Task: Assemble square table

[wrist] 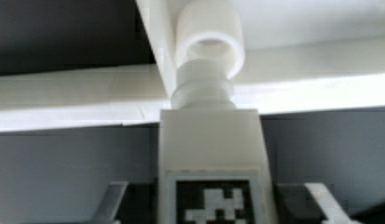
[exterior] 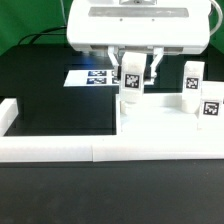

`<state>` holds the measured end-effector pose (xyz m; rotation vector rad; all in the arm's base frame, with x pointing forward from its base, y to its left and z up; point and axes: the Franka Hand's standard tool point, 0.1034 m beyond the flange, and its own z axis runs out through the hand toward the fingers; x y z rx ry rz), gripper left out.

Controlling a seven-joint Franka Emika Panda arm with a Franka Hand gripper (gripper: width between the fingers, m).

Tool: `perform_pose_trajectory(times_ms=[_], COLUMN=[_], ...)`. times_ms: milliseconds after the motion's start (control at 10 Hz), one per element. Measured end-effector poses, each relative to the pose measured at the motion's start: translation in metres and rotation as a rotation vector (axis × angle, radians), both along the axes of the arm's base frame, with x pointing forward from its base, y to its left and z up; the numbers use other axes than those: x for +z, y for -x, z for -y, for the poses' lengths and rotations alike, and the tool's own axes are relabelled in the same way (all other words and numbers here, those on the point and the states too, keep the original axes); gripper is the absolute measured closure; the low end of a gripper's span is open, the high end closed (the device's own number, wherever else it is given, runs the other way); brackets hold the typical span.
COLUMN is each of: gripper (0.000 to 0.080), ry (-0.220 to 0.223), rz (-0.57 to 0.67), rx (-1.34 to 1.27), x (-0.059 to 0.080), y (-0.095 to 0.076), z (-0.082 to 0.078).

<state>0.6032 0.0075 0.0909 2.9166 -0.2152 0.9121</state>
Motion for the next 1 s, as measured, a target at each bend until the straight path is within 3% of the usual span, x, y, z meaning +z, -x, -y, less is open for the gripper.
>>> perform_pose_trajectory(times_ms=[200, 700, 1000], gripper=[0.0512, 0.0512, 0.0512], ry=[0.004, 0.010, 0.018], rz=[-0.014, -0.003, -0.014], rx=[0.002, 0.010, 0.014], x=[-0.009, -0.014, -0.021], y=[0.002, -0.013, -0.011], z=[0.000, -0.004, -0.002])
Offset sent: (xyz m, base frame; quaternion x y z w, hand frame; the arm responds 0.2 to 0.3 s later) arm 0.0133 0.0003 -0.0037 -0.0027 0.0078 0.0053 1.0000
